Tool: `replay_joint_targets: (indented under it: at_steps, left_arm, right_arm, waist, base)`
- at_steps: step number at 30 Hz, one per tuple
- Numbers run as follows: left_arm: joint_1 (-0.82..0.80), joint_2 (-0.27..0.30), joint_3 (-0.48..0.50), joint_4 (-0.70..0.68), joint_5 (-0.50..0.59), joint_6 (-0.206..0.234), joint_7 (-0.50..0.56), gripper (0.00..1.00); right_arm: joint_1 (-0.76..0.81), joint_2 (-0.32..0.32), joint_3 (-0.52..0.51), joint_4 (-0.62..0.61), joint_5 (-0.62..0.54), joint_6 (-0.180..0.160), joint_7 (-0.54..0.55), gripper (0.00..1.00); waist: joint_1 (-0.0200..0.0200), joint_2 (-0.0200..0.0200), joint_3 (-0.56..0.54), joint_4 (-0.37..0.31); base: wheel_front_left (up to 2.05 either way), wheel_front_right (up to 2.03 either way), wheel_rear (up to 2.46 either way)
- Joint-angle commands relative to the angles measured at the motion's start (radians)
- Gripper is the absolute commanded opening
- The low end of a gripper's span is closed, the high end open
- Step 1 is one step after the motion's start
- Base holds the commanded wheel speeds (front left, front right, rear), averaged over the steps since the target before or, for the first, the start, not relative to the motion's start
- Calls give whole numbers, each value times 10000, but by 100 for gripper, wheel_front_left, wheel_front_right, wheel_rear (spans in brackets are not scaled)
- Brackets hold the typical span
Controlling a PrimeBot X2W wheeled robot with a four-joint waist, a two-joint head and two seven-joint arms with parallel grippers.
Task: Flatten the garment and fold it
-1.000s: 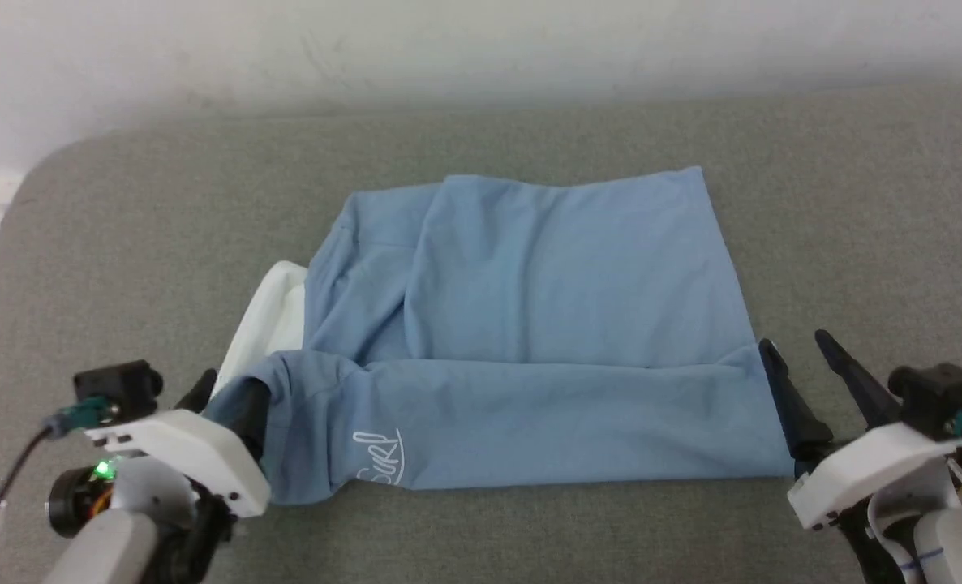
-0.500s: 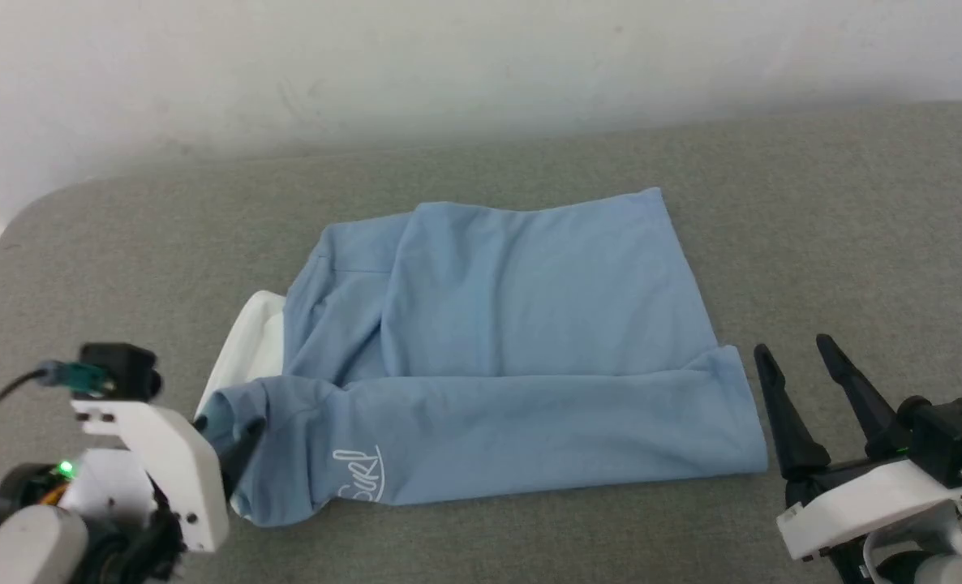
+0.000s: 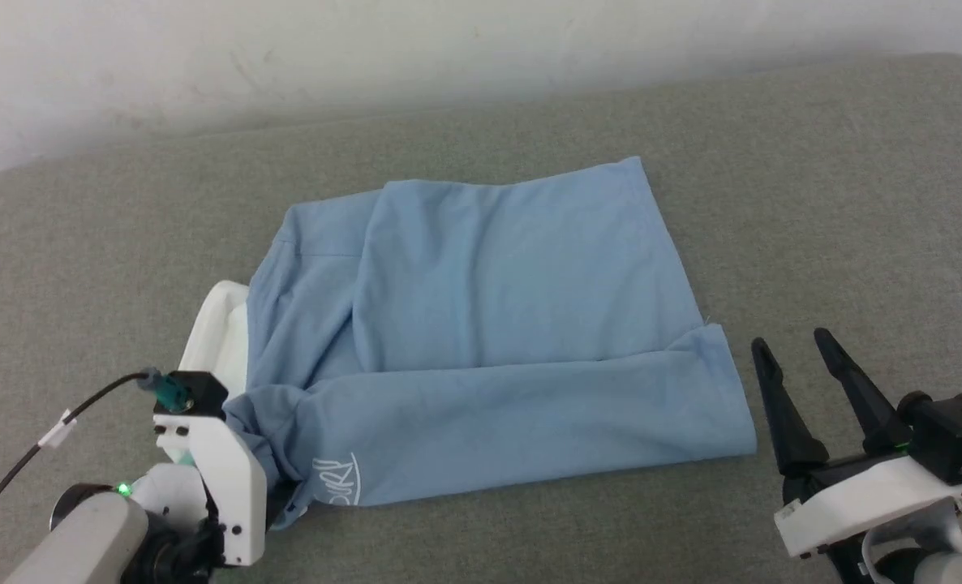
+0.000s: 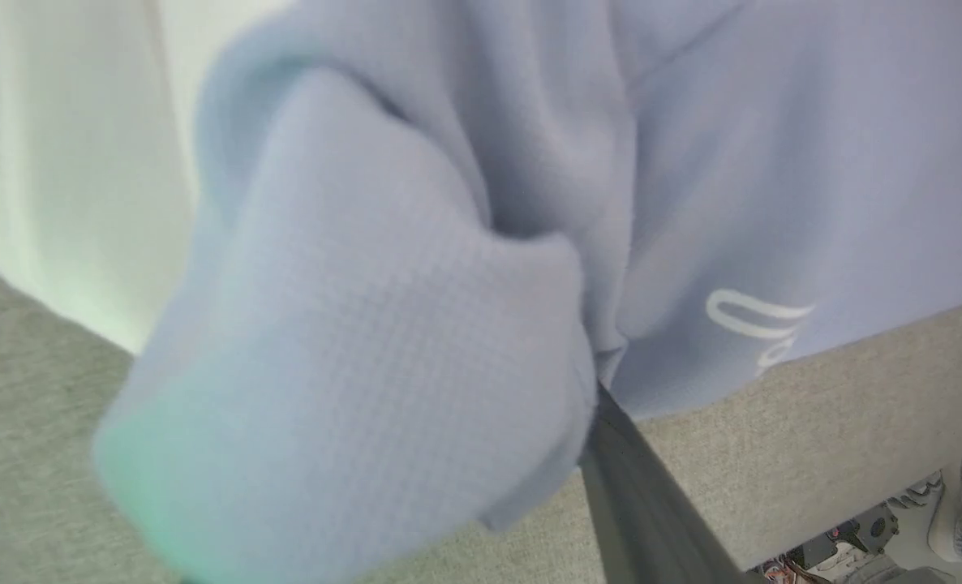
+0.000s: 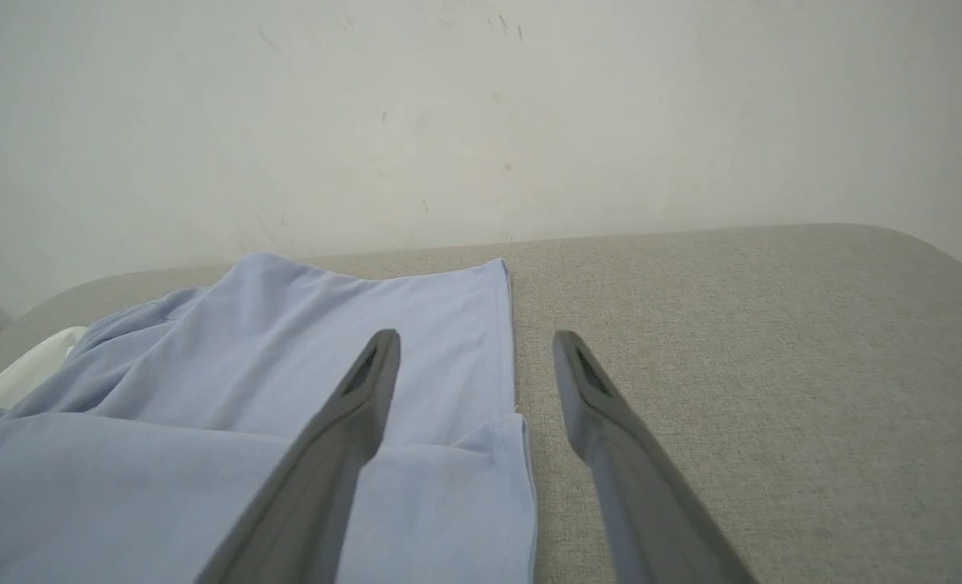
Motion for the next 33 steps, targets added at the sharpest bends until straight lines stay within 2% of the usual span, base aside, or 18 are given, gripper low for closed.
replay_joint_targets:
  at_steps: [1,2,3,5,6,10,14,18,21,31,32,33]
  left_arm:
    - [44,-229,-256,322,8,-106,144,100]
    - [1,-301,-356,459,13,-171,210,98]
    - [-35,-390,-413,577,-2,-220,223,64]
    - [-63,-557,-542,789,-46,-375,233,9]
    - [-59,-617,-605,892,-61,-432,254,0]
    - [-100,-771,-756,1128,-97,-601,288,0]
    - [-162,-767,-692,1113,-100,-608,159,0]
    - [-232,-652,-506,754,-98,-565,-47,0]
    - [-293,-490,-391,363,-21,-460,-124,0]
    - [-294,-252,-333,-733,156,-180,-128,0]
    - [-282,-263,-340,-768,155,-164,-131,0]
    - [-269,-271,-343,-793,152,-147,-138,0]
  right_arm:
    - [-101,5,-36,2,63,-19,-1,100]
    - [-105,-17,-59,20,78,-19,22,100]
    - [-112,-44,-86,33,106,-19,38,100]
    - [-136,-136,-154,75,146,-19,92,100]
    - [-148,-186,-181,88,154,-19,142,100]
    - [-214,-487,-341,190,319,-19,543,100]
    - [-428,-855,-310,701,976,-19,1703,100]
    - [-927,-1320,27,1848,1809,-19,3653,100]
    - [-1555,-1551,454,2815,2389,-19,4715,100]
    - [-3717,-1684,2057,5946,3493,-19,6510,100]
    - [-3838,-1676,2185,6182,3612,-19,6712,49]
    - [-3938,-1665,2282,6395,3739,-19,6919,8]
  waist:
    - [1,0,80,-60]
    - [1,0,92,-63]
    - [1,0,102,-59]
    - [1,0,85,-38]
    - [1,0,52,-23]
    - [1,0,-80,94]
    - [1,0,-207,189]
    - [1,0,-264,290]
    - [1,0,-238,407]
    - [1,0,-49,718]
    - [1,0,-33,733]
    - [1,0,-20,739]
  base:
    - [0,0,0]
    - [0,0,0]
    - [0,0,0]
    - [0,0,0]
    - [0,0,0]
    - [0,0,0]
    - [0,0,0]
    - [0,0,0]
    - [0,0,0]
    - [0,0,0]
    - [0,0,0]
    - [0,0,0]
